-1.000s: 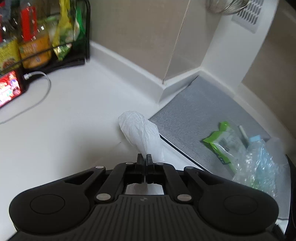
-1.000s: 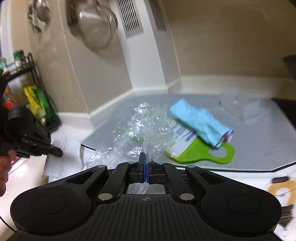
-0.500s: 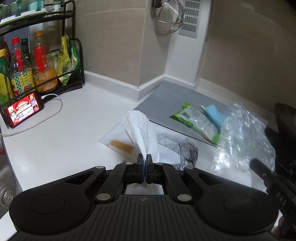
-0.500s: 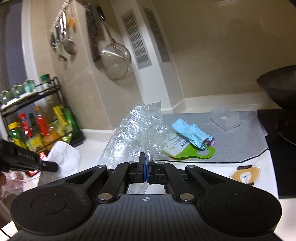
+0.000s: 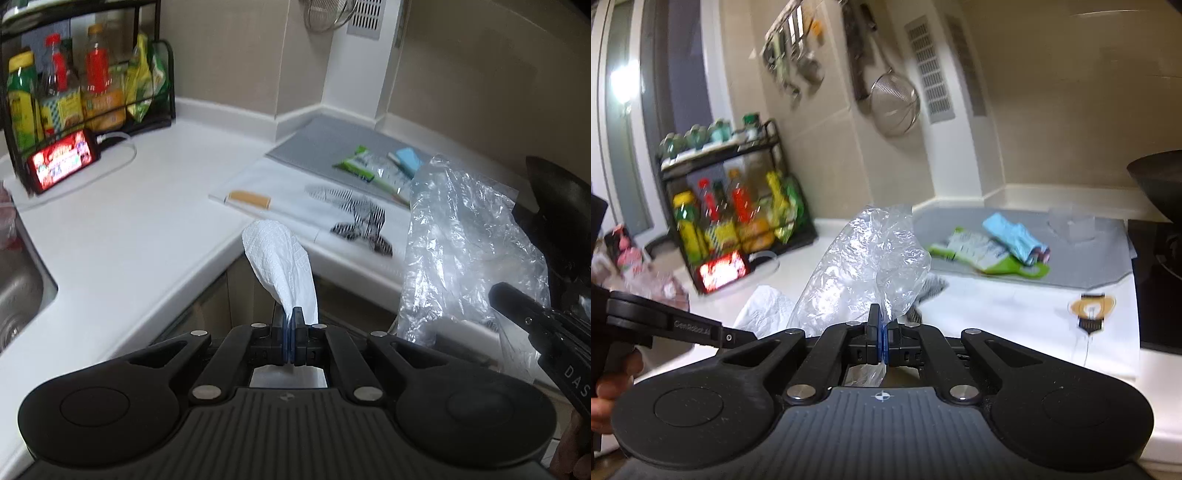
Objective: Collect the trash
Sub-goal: 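Carry the tissue and the plastic bag down over the blue bin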
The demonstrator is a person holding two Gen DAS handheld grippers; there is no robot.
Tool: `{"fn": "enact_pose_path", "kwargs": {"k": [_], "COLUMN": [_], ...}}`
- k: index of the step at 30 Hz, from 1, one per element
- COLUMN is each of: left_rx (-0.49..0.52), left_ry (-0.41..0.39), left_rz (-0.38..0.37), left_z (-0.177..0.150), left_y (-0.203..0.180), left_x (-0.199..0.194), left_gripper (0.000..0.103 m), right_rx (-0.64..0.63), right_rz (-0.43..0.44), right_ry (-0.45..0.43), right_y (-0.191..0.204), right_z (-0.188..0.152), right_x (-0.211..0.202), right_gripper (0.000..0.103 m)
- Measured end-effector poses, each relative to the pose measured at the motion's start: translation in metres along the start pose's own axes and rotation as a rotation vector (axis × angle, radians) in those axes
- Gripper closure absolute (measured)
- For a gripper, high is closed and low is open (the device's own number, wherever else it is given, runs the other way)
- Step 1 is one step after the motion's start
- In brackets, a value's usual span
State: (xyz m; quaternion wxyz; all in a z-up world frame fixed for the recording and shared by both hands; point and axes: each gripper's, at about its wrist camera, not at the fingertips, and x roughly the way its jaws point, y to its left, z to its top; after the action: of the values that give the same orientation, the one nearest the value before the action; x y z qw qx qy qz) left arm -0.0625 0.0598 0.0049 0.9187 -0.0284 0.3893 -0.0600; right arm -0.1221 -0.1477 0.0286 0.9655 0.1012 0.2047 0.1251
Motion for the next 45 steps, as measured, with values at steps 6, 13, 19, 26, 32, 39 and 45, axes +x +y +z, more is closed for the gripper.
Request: {"fn": "enact_pose_path", "kwargs": {"k": [6,13,19,26,32,39,45], "left_rx": [-0.007,-0.002,0.01,0.005,0.007,0.003,-0.017], "left_ry": [0.077,0.138,0.181,0.228,0.326,0.414,0.487], "left_rz": [0.006,0.016,0.029,0.029,0.04,0.028,0.031], "left_z": [-0.035,-0.059,-0.072,-0.086,-0.114,-0.132,-0.143], "left_y": [0.007,0.011,0.012,0.016,0.017,0.018,0.025], "left_x": [0.018,0.035,0.05,0.081,0.119,0.159,0.196], "left_gripper": [0.102,0.102,0.102,0.102,0.102,0.102,0.102], "right_rx": [-0.051,-0.059,-0.071,-0.062,-0.075,-0.109,-0.097], "right_rz": [-0.022,-0.032,-0.041,-0.059,-0.068,-0.082,-0.095], "right_ry": [0.087,0.2,0.258,0.332,0.415,0.56,0.677], "right_y": [0.011,0.013,0.01,0.0,-0.006,-0.01,-0.018], "right_z": [-0.033,-0.064,-0.077,-0.098,-0.121,-0.16,-0.187], "right_x": [-0.002,0.012,0.026,0.048,0.07,0.111,0.149], "right_gripper": [0.102,0.102,0.102,0.102,0.102,0.102,0.102]}}
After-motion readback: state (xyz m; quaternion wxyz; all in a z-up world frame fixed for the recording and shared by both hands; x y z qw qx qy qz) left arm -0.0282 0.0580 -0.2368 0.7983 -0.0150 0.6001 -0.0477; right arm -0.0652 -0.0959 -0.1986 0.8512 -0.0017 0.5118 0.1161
